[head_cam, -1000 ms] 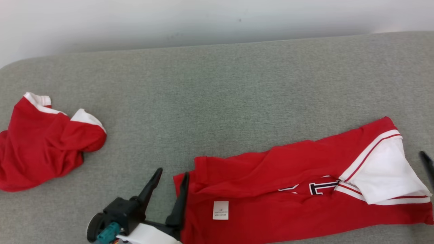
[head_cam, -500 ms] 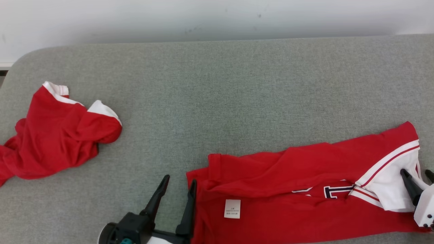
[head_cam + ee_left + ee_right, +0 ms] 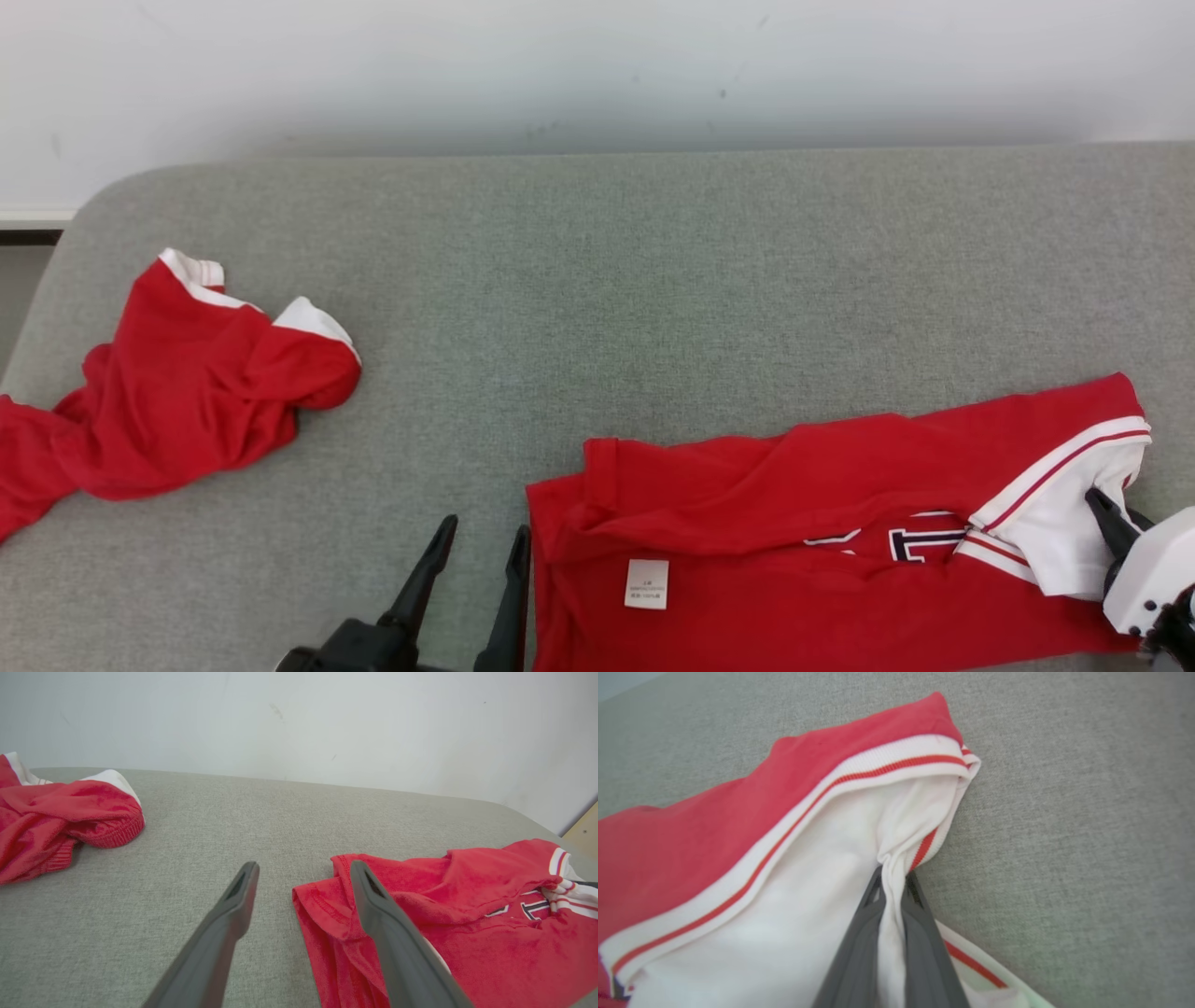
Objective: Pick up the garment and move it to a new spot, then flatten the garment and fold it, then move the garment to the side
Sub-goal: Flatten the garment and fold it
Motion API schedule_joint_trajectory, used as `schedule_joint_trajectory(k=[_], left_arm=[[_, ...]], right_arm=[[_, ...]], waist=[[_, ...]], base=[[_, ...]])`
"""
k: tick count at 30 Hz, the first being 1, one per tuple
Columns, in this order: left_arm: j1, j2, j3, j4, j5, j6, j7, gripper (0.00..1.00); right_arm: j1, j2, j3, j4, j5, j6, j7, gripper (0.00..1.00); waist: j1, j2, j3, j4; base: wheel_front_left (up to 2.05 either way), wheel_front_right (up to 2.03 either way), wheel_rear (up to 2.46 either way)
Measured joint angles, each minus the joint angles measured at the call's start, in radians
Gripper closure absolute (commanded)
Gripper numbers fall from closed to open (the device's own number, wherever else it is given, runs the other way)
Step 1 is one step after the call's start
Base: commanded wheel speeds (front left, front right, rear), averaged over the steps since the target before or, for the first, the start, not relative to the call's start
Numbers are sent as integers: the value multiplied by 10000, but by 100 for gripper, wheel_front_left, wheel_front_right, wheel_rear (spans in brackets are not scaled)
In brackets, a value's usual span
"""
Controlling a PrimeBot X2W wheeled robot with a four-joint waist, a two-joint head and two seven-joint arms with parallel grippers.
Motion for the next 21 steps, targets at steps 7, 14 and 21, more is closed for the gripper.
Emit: schedule_joint_trajectory(k=[7, 14, 21], left_arm=[[478, -313, 568, 245, 451, -512, 0, 0], [699, -506, 1032, 378, 794, -907, 0, 0], [839, -685, 1313, 445, 957, -1126, 0, 0]], right_arm=[[93, -838, -366, 401, 378, 54, -504, 100], [152, -2380, -1415, 882, 558, 54, -1118, 100], [655, -3081, -1655, -359, 1081, 54, -1066, 100]], waist=[[0, 0, -406, -32], [0, 1, -481, 19], [0, 0, -463, 73]], base=[[0, 0, 0], [0, 0, 0], [0, 0, 0]])
